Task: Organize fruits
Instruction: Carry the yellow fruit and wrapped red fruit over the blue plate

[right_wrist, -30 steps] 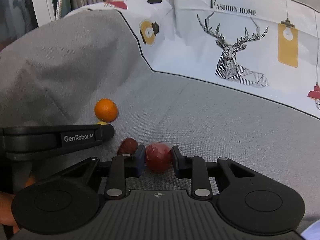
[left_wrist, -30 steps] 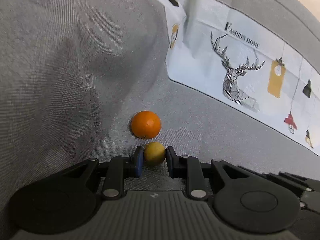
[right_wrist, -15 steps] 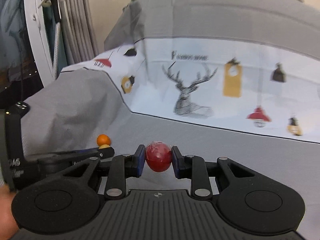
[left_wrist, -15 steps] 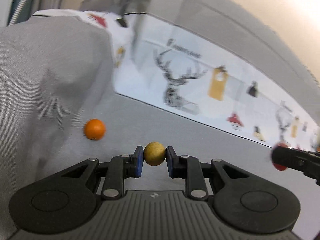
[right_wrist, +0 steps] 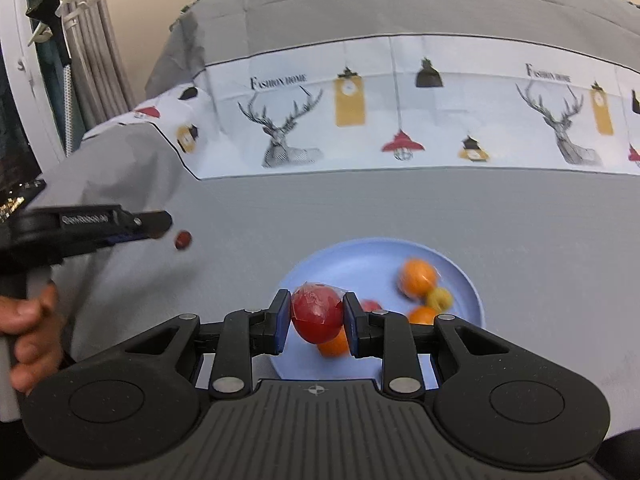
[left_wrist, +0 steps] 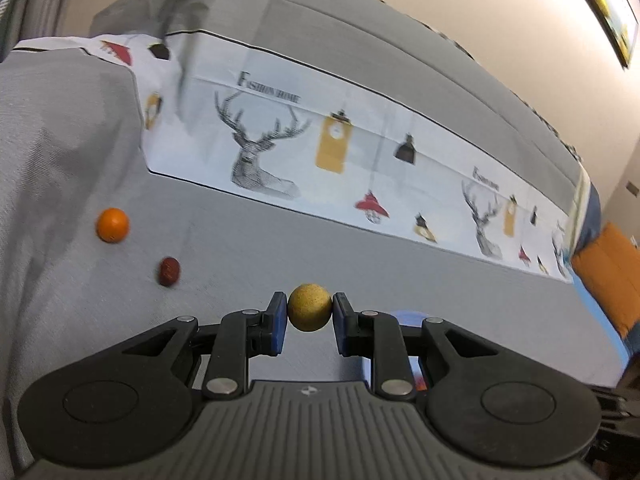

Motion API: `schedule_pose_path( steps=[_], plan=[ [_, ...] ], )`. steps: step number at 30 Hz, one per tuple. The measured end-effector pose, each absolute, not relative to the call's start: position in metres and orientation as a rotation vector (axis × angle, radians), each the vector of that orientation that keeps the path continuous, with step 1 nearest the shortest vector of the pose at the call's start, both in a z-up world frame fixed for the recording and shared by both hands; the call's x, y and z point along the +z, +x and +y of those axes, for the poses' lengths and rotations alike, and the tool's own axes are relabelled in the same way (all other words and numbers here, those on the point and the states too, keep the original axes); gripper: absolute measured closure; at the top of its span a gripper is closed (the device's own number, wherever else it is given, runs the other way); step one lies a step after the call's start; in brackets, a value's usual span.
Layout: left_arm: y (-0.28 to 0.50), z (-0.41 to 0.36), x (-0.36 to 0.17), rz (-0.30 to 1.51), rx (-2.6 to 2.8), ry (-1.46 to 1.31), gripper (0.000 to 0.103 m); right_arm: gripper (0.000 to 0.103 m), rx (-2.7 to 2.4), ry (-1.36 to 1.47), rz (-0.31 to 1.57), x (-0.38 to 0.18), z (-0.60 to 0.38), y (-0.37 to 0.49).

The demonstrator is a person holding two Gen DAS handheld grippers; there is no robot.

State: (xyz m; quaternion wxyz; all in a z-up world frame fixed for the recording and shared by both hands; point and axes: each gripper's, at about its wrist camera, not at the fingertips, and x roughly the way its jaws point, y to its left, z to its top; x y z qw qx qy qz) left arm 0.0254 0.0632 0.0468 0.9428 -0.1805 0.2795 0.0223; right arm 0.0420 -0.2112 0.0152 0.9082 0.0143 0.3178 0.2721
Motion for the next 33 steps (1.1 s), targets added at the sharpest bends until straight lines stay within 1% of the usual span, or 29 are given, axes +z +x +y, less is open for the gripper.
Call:
schedule_pose_path(
  steps=[11,33],
  plan=[
    [0.023,0.031,0.037,0.612,-0.009,-0.273,0.076,0.074,0.491,0.080,0.641,0.004,-0.241,0.054],
    [0.035,0.026,0.027,0.636,-0.024,-0.251,0.076,0.074,0.505,0.069,0.652,0.000,-0.234,0.061]
  ],
)
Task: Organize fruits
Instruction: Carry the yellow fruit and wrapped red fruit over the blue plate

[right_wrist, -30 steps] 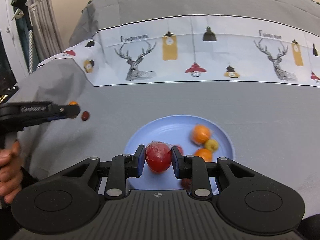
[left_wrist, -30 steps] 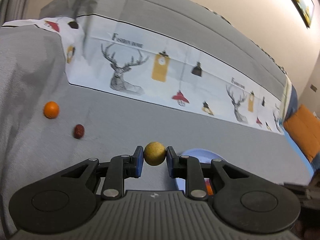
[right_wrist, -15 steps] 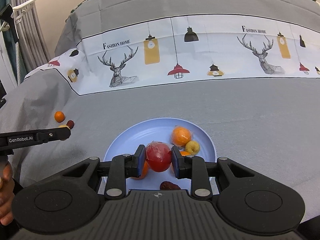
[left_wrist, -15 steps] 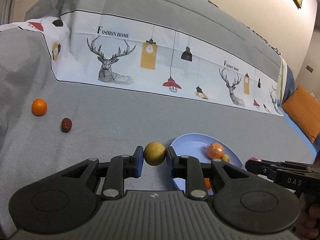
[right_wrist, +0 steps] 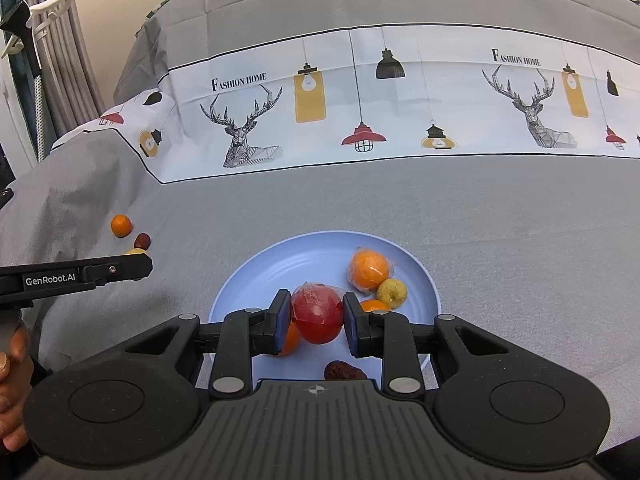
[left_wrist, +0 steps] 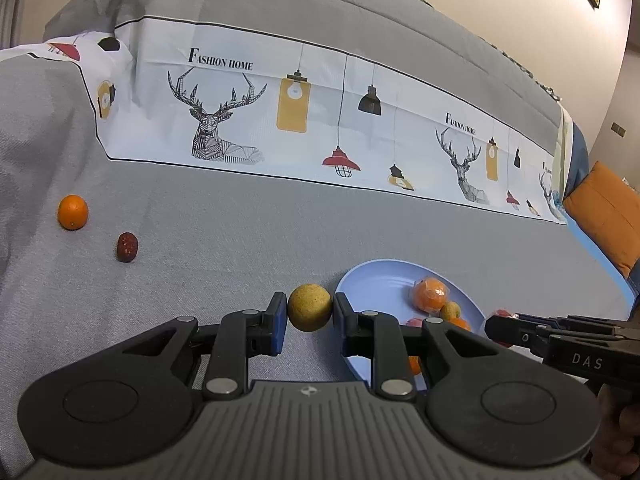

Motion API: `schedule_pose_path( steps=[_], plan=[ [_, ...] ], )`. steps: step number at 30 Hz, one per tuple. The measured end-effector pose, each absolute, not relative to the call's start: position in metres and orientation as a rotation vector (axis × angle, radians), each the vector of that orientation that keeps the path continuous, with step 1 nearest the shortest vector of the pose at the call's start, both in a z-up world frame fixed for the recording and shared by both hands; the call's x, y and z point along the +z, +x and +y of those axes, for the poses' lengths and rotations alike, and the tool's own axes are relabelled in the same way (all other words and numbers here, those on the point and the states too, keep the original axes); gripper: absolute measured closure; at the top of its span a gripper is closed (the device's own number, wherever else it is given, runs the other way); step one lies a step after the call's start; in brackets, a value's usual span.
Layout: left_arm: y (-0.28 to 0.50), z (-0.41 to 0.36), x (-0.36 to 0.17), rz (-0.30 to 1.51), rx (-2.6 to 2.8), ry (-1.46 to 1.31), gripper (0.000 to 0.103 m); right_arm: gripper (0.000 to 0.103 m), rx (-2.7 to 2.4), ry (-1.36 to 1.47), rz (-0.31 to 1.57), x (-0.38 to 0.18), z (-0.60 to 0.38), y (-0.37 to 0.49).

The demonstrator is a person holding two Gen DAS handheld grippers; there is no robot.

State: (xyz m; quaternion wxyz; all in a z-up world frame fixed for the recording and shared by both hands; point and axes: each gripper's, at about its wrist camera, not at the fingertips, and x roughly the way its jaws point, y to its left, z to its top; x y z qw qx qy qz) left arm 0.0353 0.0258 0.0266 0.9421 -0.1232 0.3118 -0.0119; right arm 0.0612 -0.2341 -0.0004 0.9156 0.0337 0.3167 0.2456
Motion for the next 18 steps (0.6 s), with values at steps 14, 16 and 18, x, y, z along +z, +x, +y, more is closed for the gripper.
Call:
schedule_pose_path(
  steps=[14,16,18],
  plan=[
    [0.0349,0.0253,0.0264,0.636,-0.024,-0.251,0.076,0.074,0.507,0.063,0.654,-0.0007,-0.2325,0.0604],
    [0.0349,0.0254,0.0264,0.636,-0.023,-0.251,0.076,0.074,0.507,0.063,0.654,-0.0006,-0.2324,0.0604],
    [0.0349,0.0251,0.0264,0.635,-0.023,-0.251,0.076,0.074,0.507,0.063,0.655,-0.0005,-0.2325,0.0605]
  ],
)
